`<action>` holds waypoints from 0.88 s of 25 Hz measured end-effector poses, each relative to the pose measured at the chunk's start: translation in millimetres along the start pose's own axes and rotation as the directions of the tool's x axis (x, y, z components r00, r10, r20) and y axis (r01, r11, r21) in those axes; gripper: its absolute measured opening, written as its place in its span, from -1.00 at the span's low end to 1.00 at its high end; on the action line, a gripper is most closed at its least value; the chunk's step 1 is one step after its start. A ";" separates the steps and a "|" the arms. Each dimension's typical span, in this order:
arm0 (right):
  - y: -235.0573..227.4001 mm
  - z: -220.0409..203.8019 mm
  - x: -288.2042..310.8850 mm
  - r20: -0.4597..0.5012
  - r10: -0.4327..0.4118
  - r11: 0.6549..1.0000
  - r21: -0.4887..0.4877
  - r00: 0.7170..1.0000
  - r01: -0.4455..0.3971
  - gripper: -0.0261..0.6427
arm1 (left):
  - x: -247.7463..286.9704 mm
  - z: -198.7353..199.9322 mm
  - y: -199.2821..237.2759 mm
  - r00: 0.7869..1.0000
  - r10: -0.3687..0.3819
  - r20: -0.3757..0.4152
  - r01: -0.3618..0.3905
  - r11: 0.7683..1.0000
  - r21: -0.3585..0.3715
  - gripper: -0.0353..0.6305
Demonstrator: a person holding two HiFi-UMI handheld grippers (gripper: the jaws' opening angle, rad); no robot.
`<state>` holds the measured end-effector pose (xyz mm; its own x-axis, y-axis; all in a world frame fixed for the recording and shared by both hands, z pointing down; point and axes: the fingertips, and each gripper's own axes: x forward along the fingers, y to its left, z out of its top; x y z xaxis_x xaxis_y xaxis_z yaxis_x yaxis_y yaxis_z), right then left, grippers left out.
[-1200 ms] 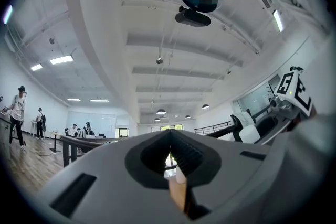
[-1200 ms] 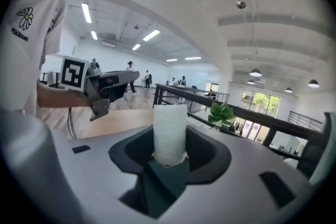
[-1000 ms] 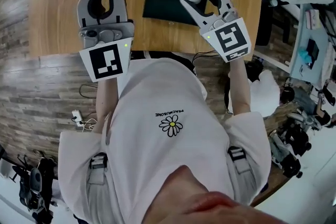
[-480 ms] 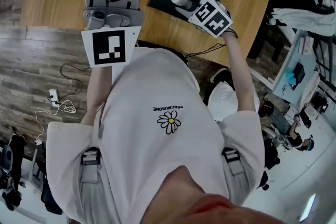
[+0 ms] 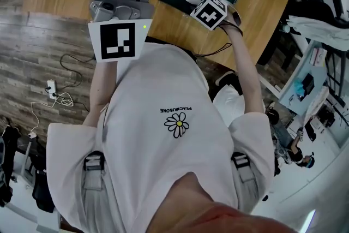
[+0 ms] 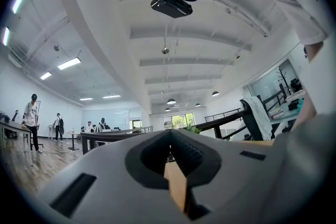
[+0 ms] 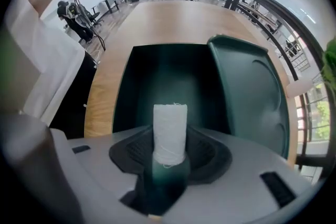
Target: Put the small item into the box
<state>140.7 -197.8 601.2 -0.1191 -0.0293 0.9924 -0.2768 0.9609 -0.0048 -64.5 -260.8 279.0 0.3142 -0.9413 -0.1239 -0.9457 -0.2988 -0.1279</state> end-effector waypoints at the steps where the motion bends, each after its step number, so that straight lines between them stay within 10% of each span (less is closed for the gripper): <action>1: -0.1 -0.2 2.6 -0.008 0.002 1.000 -0.004 1.000 -0.002 -0.39 | 0.0 -1.4 0.3 1.000 0.001 -0.005 -0.001 1.000 0.002 -0.85; 22: 0.0 -0.6 2.5 0.033 -0.009 0.999 0.039 0.999 0.008 -0.30 | 2.9 8.2 -2.0 1.000 -0.018 0.009 0.017 0.999 0.039 -0.85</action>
<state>141.0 -197.7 603.7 -0.1480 -0.0473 0.9879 -0.3148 0.9492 -0.0017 -61.0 -261.6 270.9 0.3316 -0.9344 -0.1303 -0.9362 -0.3088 -0.1681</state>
